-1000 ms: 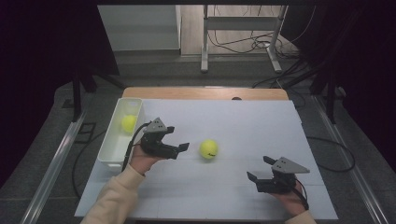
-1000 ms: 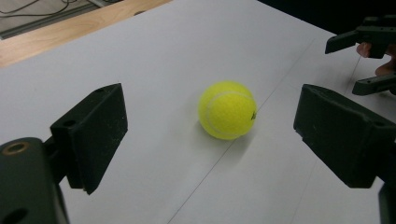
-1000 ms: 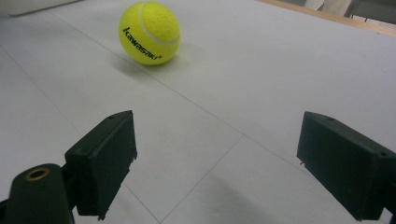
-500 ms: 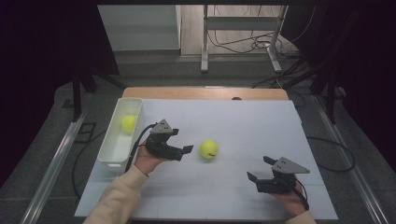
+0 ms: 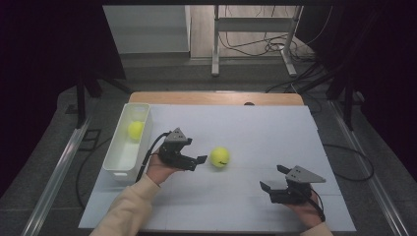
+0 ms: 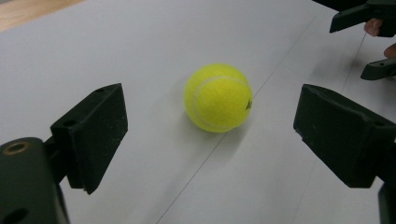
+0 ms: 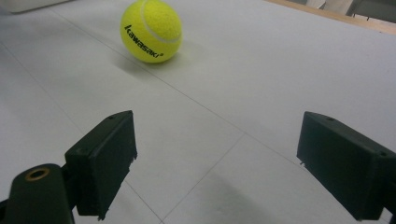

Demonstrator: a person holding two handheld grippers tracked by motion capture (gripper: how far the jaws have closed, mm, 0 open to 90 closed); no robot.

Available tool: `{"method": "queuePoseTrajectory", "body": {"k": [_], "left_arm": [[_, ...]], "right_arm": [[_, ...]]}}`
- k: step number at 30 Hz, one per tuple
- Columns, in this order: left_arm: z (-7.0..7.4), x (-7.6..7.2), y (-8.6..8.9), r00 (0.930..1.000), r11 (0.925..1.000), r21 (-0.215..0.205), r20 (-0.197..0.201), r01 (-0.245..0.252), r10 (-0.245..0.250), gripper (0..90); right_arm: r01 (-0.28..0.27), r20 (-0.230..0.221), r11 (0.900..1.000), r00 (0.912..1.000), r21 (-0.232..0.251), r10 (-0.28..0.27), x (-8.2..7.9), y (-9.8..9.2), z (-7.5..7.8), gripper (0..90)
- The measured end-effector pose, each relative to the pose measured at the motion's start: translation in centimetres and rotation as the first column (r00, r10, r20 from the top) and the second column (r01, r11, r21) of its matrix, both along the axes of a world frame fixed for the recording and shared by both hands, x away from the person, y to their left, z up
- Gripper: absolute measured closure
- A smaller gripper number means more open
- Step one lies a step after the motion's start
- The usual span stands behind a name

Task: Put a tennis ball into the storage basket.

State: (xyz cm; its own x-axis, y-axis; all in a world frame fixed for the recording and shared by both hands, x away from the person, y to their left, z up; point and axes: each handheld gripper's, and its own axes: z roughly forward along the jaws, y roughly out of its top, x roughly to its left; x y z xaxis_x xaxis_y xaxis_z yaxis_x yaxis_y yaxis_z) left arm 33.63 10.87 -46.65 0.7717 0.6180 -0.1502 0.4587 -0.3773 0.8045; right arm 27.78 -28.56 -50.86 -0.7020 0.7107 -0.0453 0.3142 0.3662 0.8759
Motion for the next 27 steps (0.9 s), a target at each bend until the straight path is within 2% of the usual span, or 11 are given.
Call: {"method": "queuePoseTrajectory", "body": {"k": [18,27], "left_arm": [[-1.5,0.9,-3.0,0.9985,0.9984,0.038,-0.037,0.041,-0.040,10.6],[-2.4,1.4,-4.4,0.9964,0.9952,0.073,-0.059,0.065,-0.061,10.4]], "right_arm": [[-0.001,0.001,1.000,1.0000,-0.005,0.001,0.0,0.0,0.0,12.1],[-0.002,0.000,1.000,1.0000,-0.008,0.002,0.0,0.1,-0.1,12.1]]}}
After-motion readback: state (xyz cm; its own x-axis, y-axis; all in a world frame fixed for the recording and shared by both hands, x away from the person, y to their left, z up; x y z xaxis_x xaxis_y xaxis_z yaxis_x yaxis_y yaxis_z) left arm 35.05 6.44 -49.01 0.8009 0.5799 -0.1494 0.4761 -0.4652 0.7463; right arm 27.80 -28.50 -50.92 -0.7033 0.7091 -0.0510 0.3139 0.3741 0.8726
